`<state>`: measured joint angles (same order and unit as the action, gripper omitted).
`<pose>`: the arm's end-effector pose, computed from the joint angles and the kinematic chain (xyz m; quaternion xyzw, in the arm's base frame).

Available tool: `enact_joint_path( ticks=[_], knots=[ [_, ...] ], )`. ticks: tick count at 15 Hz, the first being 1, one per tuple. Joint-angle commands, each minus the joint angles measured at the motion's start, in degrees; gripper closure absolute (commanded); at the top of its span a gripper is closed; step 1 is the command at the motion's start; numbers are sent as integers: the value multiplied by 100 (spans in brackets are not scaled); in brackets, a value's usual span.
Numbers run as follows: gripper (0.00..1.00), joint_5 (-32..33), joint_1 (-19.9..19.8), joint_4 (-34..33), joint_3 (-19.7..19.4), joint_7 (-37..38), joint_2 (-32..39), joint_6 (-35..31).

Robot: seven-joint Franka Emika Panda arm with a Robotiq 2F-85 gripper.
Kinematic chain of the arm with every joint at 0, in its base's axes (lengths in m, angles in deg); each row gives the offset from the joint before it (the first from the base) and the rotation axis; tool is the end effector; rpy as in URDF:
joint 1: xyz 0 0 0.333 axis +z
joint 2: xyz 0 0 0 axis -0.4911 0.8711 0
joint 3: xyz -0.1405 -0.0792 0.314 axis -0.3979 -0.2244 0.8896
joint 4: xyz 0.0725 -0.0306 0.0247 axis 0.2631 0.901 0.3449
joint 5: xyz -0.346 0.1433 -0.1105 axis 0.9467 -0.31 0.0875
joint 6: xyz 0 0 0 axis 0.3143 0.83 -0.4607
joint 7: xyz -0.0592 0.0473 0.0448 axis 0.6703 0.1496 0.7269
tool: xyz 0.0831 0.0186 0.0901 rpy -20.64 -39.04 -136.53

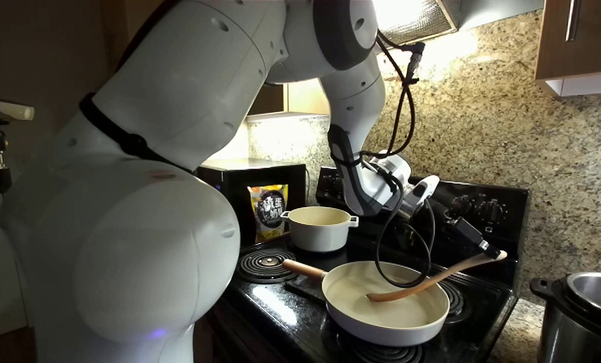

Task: Use the spatula to stir the water

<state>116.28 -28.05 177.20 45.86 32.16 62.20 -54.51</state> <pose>0.6491 -0.1088 0.2563 0.7203 -0.4207 0.2217 0.5050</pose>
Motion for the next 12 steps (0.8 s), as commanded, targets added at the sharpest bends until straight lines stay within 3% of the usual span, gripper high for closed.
enact_joint_path(
  ticks=[1, 6, 7, 8, 12],
  knots=[
    [89, 62, -129, 98, 27, -328, -55, -319],
    [89, 60, -181, 83, 8, -475, 48, -594],
    [81, 82, -166, 102, 8, -491, 53, -641],
    [55, 96, -150, 114, 9, -518, 56, -679],
    [29, 171, -74, 253, 19, -571, -56, -802]
  ],
)
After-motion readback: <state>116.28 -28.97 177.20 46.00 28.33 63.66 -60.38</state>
